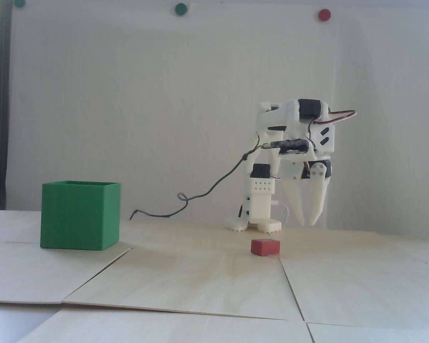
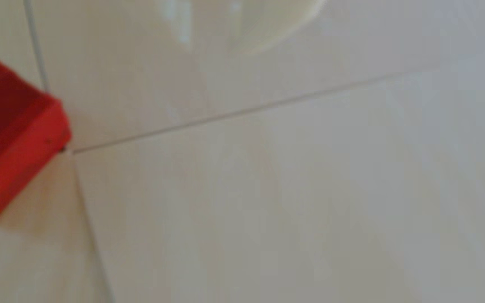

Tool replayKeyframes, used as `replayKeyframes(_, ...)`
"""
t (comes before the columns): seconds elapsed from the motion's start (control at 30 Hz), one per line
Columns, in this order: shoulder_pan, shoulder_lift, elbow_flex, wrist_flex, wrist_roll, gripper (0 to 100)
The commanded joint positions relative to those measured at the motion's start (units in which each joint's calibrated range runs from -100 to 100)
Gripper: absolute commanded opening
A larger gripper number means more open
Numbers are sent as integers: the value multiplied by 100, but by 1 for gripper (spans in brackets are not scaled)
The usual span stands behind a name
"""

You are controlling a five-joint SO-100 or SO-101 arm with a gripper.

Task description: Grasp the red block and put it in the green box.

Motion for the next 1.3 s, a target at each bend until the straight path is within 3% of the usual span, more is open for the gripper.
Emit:
replayKeyframes(0.0, 280, 7, -967, 946, -200, 3)
replayKeyframes(0.13, 433, 7, -967, 1385, -257, 3)
replayKeyframes(0.37, 1149, 14, -958, 1461, -1032, 3)
replayKeyframes(1.27, 1374, 678, -958, 1461, -845, 3)
